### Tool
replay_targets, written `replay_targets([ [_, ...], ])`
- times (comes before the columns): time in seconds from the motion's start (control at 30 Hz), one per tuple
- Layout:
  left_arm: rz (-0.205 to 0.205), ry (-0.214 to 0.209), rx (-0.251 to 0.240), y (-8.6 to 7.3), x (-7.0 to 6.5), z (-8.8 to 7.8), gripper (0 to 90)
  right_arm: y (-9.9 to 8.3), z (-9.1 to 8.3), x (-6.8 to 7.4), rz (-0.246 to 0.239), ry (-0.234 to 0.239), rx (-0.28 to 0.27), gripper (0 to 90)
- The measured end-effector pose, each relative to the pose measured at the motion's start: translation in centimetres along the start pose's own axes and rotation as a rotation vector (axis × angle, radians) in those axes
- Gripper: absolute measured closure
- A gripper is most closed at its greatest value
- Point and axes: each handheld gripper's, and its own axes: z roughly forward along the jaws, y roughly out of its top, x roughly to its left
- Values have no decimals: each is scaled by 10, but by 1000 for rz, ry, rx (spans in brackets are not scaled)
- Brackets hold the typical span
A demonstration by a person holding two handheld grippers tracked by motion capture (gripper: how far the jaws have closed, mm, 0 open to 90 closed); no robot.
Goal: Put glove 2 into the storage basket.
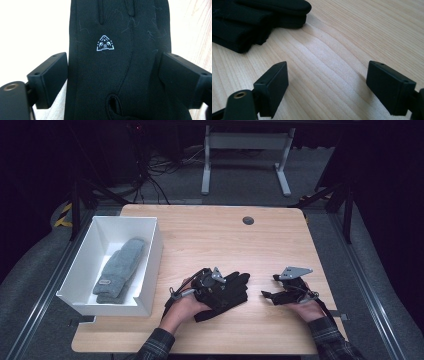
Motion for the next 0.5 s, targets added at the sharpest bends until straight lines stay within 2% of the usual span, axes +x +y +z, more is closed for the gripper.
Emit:
replay_targets([
  [0.13,-14,-33,2,-2,1,1,202,0,0,0,0,0,0,186],
  [0.17,-4,-45,3,-2,0,-1,241,0,0,0,-1,0,0,186],
  [0.27,20,-89,12,-2,-2,-4,441,0,0,0,0,0,0,186],
  [0.3,17,-100,19,-1,-2,-4,513,0,0,0,0,0,0,186],
  [0.37,3,-121,22,-1,-3,-6,601,0,0,0,1,0,0,186],
  [0.4,2,-116,23,0,-4,-7,638,0,0,0,0,0,0,186],
  [0.5,-13,-100,29,2,-6,-10,662,0,0,0,0,0,0,186],
])
